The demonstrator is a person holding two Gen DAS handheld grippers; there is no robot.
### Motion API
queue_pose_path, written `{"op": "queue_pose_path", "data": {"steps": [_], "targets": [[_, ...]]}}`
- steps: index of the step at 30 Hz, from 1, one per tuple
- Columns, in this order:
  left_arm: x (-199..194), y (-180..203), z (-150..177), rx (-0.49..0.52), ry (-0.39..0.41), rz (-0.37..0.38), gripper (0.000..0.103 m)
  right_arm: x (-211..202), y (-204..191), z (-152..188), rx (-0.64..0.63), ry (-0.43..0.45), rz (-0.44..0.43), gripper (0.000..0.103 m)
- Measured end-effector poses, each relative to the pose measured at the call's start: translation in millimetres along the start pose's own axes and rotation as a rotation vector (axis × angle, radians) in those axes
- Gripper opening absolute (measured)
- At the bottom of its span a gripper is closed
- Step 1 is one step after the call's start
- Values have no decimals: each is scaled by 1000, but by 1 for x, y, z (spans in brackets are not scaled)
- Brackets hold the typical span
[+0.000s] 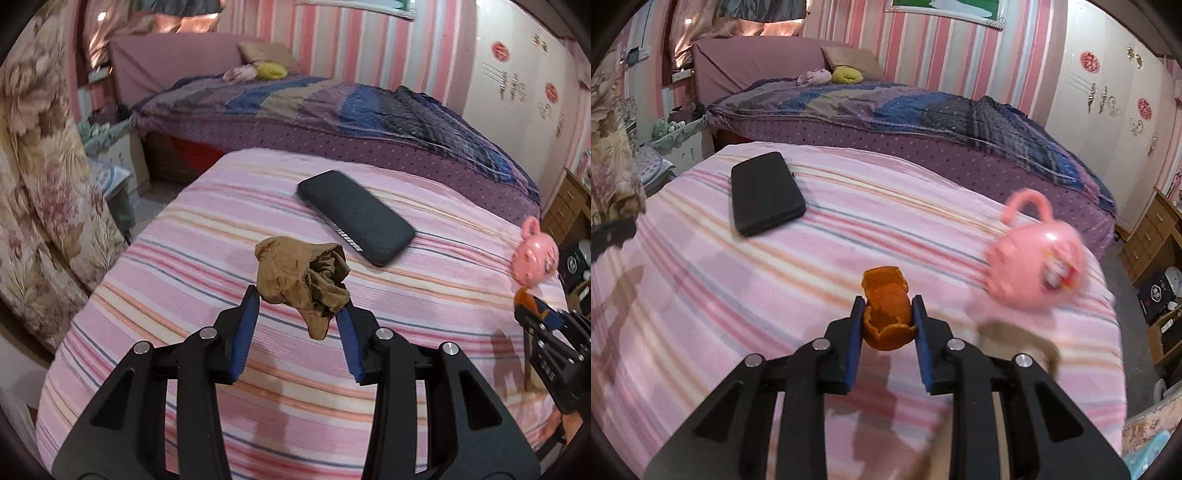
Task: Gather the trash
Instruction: 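Carry the brown paper and tangerine peel over the blue basket with both tools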
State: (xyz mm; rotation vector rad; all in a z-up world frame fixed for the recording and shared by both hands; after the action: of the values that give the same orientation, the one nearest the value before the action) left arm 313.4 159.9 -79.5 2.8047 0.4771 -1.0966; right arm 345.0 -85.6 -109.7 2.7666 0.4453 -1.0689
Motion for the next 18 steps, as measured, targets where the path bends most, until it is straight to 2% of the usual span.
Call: {"op": "queue_pose_path", "data": {"steps": [3, 13, 18], "targets": [[-18, 13, 5, 23, 25, 26, 41, -27, 9, 16, 9, 8, 21, 26], [-63, 48, 47, 28, 18, 94, 41, -110, 52, 68, 38, 58, 96, 26], [-82, 60, 64, 26, 35, 86, 41, -123, 71, 88, 60, 74, 105, 26]]}}
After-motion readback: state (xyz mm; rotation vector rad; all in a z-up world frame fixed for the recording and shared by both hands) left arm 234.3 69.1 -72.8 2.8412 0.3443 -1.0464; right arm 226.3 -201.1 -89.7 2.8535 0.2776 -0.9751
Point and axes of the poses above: each gripper's, at about its wrist camera, not at the fingertips, and x roughly the way its jaws point, y to its right, z to its underside, the point moved 10 cm from there along x, roughly the way its jaws point, and after that the axes turned 7 degrees about -z, right-handed, at the moved point
